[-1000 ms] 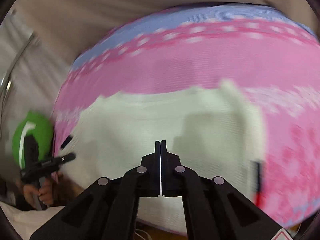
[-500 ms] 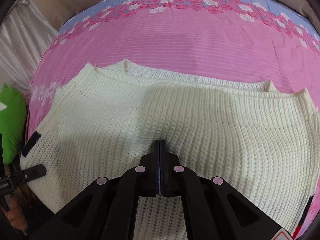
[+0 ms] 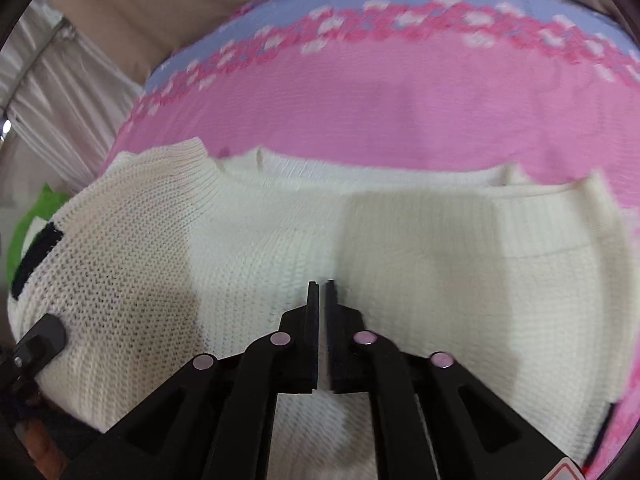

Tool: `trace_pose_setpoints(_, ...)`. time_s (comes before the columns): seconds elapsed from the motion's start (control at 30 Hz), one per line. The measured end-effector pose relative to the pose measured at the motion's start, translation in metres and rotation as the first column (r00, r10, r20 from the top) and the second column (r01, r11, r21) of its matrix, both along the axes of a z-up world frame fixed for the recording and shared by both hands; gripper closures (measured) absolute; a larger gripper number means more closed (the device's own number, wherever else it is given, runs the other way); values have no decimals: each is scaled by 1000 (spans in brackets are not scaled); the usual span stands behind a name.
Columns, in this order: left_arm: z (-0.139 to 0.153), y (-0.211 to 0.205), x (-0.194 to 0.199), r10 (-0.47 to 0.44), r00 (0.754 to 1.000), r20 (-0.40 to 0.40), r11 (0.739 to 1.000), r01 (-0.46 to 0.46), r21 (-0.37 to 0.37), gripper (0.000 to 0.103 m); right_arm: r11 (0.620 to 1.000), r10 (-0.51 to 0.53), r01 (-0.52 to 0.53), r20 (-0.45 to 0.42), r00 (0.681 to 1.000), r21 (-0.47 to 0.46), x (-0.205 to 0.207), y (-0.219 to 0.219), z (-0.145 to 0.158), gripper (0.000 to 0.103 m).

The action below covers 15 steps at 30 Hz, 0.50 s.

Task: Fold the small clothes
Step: 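Fold the sweater lengthwise with the right gripper toward the left gripper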

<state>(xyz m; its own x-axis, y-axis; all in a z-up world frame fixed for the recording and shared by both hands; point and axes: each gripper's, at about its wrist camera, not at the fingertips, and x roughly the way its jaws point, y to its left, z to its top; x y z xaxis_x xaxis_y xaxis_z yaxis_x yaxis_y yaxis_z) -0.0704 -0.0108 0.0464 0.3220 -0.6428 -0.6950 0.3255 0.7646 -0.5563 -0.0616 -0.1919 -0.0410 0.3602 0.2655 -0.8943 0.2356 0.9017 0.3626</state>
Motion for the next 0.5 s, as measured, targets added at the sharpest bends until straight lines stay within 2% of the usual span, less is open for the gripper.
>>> trace_pose_setpoints(0.07, 15, -35, -18, -84, 995, 52, 996, 84, 13, 78, 1000, -22, 22, 49, 999, 3, -16, -22, 23, 88)
trace_pose_setpoints(0.13, 20, -84, -41, -195, 976, 93, 981, 192, 39, 78, 998, -68, 67, 89, 994, 9, -40, -55, 43, 82)
trace_pose_setpoints(0.17, 14, -111, -52, -250, 965, 85, 968, 246, 50, 77, 995, -96, 97, 99, 990, 1, -54, -74, 49, 78)
trace_pose_setpoints(0.23, -13, -153, -66, -329, 944, 29, 942, 326, 81, 68, 989, -147, 149, 107, 983, -5, -82, -108, 52, 74)
trace_pose_setpoints(0.27, -28, -169, -73, -352, 936, -3, 930, 350, 114, 68, 983, -183, 184, 101, 978, 0, -100, -127, 50, 71)
trace_pose_setpoints(0.3, -47, -185, -82, -353, 934, -46, 915, 355, 191, 67, 978, -210, 210, 92, 973, 8, -111, -138, 47, 70)
trace_pose_setpoints(0.33, -56, -190, -87, -355, 932, -68, 903, 361, 232, 67, 971, -240, 239, 80, 967, 17, -124, -150, 42, 69)
trace_pose_setpoints(0.37, -60, -191, -96, -376, 923, -84, 896, 385, 220, 67, 961, -276, 275, 66, 959, 30, -141, -164, 38, 68)
trace_pose_setpoints(0.4, -58, -185, -102, -386, 920, -71, 900, 393, 187, 64, 955, -296, 294, 61, 953, 39, -152, -169, 34, 67)
trace_pose_setpoints(0.43, -54, -178, -105, -382, 923, -49, 906, 385, 175, 53, 949, -313, 310, 59, 948, 52, -163, -175, 32, 63)
trace_pose_setpoints(0.5, -43, -156, -107, -329, 944, 18, 927, 319, 196, 34, 940, -335, 329, 63, 940, 92, -179, -183, 31, 53)
